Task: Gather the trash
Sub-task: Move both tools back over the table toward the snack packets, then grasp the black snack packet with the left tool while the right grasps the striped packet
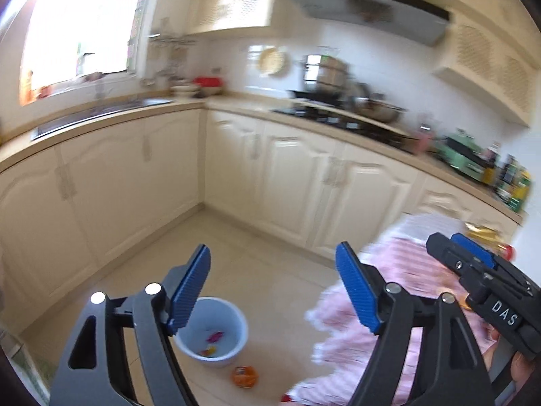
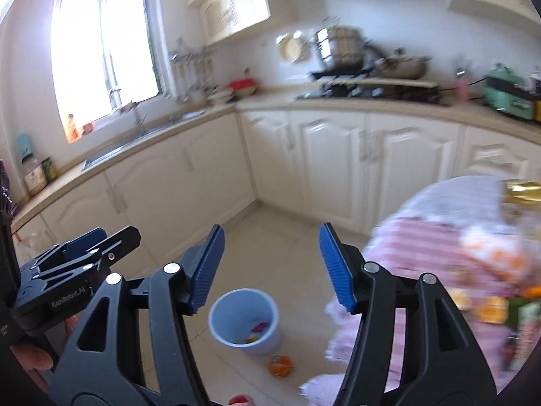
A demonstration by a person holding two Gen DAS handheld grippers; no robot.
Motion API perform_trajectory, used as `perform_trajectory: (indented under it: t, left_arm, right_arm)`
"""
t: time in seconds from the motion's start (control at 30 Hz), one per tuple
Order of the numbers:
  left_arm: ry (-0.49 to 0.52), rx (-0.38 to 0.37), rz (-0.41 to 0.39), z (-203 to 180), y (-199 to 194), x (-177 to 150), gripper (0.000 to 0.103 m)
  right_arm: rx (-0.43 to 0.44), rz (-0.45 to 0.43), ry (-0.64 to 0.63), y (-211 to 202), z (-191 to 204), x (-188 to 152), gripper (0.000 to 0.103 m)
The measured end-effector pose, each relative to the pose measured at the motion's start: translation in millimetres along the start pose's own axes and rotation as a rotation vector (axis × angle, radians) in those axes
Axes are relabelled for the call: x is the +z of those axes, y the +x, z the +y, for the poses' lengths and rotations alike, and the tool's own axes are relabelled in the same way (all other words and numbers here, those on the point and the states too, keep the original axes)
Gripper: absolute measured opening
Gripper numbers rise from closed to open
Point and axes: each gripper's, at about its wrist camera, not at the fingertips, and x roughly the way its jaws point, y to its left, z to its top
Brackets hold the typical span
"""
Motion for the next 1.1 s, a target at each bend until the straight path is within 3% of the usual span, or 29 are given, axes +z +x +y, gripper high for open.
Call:
perform_trajectory:
  t: [0.27, 0.4, 0.57, 0.73, 0.93, 1.03, 1.1]
  left_arm:
    - [0.125, -0.260, 0.124, -131, 1, -23, 0.075]
    - [0.172, -0.351, 0.220, -179, 18, -45, 0.075]
    - [0.219, -0.377, 0.334, -215, 48, -74, 0.075]
    - [0.244, -0.368, 0.384, -228, 65, -92, 0.075]
    - [0.251, -0.366, 0.436, -235, 78, -103, 0.075]
    - [0.270, -0.379, 0.445, -244, 80, -105, 0.075]
    - [0.278, -0.403, 0.455, -252, 80, -107, 0.075]
  right_arm:
    - [-0.239, -0.040, 0.097, -100, -121, -21, 0.063]
    - [-0.317, -0.011, 0.164, -117, -175, -42, 0.063]
    - [-0.379, 0.075, 0.213, -113, -217, -70, 0.063]
    - [-0.343, 0.188, 0.239, -93, -236, -102, 0.063]
    - [-0.298, 0.247, 0.256, -75, -247, -115, 0.063]
    - [-0.268, 0.284, 0.257, -66, -250, -115, 0.046]
    - [-0.277, 0.297, 0.220, -63, -247, -114, 0.028]
